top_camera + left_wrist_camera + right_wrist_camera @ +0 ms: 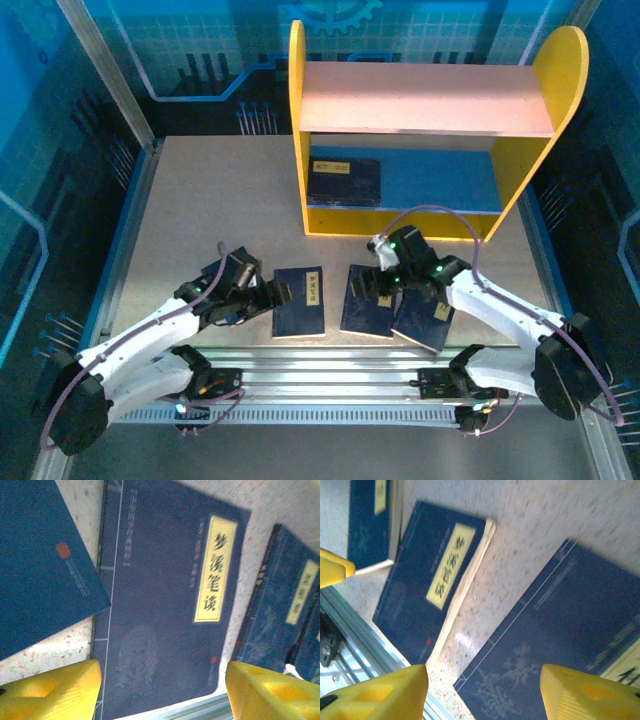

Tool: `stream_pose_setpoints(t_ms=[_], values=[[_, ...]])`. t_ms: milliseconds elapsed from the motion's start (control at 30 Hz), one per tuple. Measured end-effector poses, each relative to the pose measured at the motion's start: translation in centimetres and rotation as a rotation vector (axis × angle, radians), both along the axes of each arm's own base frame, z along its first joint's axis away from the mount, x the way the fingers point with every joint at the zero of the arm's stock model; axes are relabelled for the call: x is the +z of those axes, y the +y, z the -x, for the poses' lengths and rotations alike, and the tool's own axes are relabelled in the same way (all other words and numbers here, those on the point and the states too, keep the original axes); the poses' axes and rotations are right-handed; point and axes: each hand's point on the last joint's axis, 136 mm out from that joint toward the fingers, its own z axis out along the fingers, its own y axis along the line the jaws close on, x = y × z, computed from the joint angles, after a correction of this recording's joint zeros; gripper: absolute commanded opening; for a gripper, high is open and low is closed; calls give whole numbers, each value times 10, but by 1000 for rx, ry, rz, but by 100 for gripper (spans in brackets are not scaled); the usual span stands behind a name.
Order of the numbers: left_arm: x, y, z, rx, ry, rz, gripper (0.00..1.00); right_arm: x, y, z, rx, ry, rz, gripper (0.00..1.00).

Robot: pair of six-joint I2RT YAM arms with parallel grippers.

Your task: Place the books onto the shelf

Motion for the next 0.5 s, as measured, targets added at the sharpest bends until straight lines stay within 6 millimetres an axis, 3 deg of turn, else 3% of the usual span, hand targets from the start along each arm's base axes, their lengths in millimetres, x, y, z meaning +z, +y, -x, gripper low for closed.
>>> stream_pose_setpoints(t_ms=[267,500], values=[[-20,-2,11,9,57,-54,67,-28,34,22,47,33,35,56],[-28,0,12,12,84,-77,67,-48,58,19,61,46,88,51]])
